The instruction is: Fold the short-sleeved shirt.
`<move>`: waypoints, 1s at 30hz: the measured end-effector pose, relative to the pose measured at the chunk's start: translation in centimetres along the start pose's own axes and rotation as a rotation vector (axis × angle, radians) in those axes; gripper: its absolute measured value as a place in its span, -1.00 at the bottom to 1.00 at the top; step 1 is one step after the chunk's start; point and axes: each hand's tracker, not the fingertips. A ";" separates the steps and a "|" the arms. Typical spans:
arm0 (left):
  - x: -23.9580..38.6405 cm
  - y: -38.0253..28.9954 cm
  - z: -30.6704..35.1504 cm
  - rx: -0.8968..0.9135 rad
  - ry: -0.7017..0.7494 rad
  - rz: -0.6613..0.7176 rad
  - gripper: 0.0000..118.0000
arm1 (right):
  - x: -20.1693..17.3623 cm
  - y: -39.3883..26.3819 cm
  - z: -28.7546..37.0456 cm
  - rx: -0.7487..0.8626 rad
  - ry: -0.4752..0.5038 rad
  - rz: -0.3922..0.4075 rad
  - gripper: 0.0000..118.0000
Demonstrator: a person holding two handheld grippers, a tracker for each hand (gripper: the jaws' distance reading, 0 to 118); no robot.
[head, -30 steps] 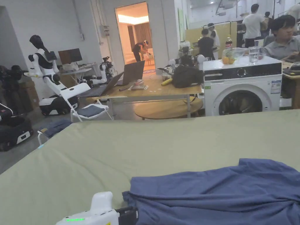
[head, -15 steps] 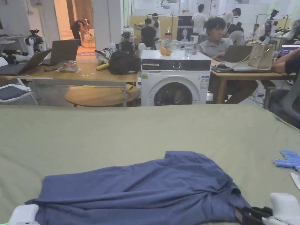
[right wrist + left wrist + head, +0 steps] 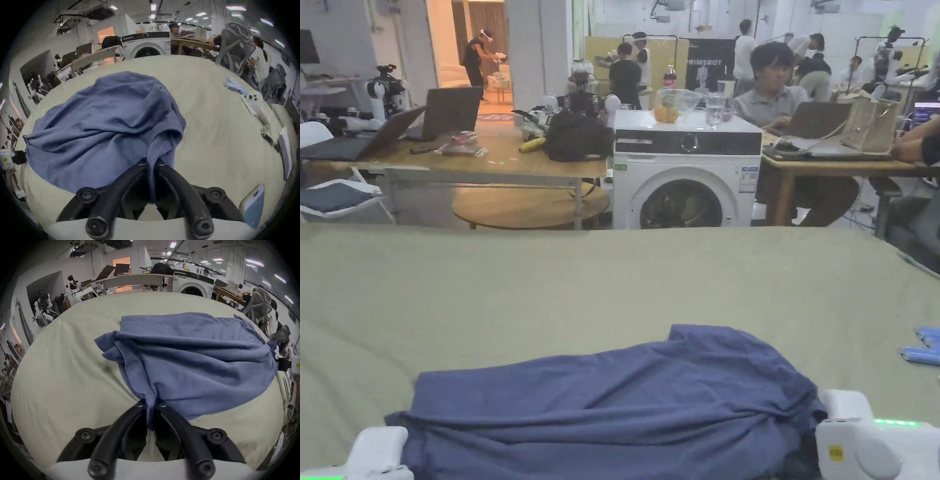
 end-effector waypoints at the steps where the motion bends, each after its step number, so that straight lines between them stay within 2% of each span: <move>1: 0.0 -0.2 2.0 0.097 0.040 0.000 -0.98 | -0.2 0.0 1.1 0.018 -0.031 0.023 -0.97; 4: -0.9 0.9 6.2 0.159 -0.048 0.053 -0.99 | 0.7 0.5 4.4 0.066 -0.028 0.000 -0.97; 6: -1.1 1.2 8.3 0.159 -0.049 0.023 -0.99 | 1.0 0.2 6.6 0.082 -0.005 -0.007 -0.97; 8: -1.3 0.6 10.0 0.124 -0.047 -0.010 -0.99 | 1.3 -1.1 8.6 0.112 -0.024 0.007 -0.97; 11: -2.3 -2.7 12.2 0.065 -0.082 -0.007 -0.99 | 2.6 -4.3 11.5 0.104 -0.025 0.018 -0.97; 16: -2.9 -8.4 14.1 0.029 -0.102 0.012 -0.99 | 3.6 -10.0 15.0 0.071 0.017 -0.031 -0.97; 19: -2.7 -9.8 14.2 0.039 -0.120 0.027 -0.98 | 3.2 -12.0 15.1 0.063 0.020 -0.001 -0.97; 20: -2.8 -9.8 14.3 0.040 -0.126 0.034 -0.87 | 3.1 -12.3 15.0 0.068 0.017 0.012 -0.95; 21: -3.0 -9.7 14.4 0.036 -0.141 0.054 -0.54 | 3.5 -12.5 14.4 0.070 0.008 0.021 -0.85; 22: -2.9 -9.6 14.9 0.061 -0.160 0.089 0.13 | 3.6 -12.7 14.4 0.080 -0.003 0.021 -0.50; 23: -2.8 -9.4 15.7 0.103 -0.163 0.113 0.43 | 3.7 -12.7 14.7 0.094 0.008 0.010 -0.21; 24: -2.4 -8.9 16.7 0.146 -0.158 0.118 0.43 | 3.8 -12.5 15.3 0.132 0.054 -0.013 -0.11; 26: -1.4 -7.7 18.7 0.244 -0.134 0.077 0.44 | 3.4 -12.0 16.5 0.195 0.098 -0.033 -0.11; 30: 1.7 -5.1 22.4 0.426 -0.103 0.012 0.43 | 0.4 -10.4 19.8 0.346 0.176 0.033 -0.11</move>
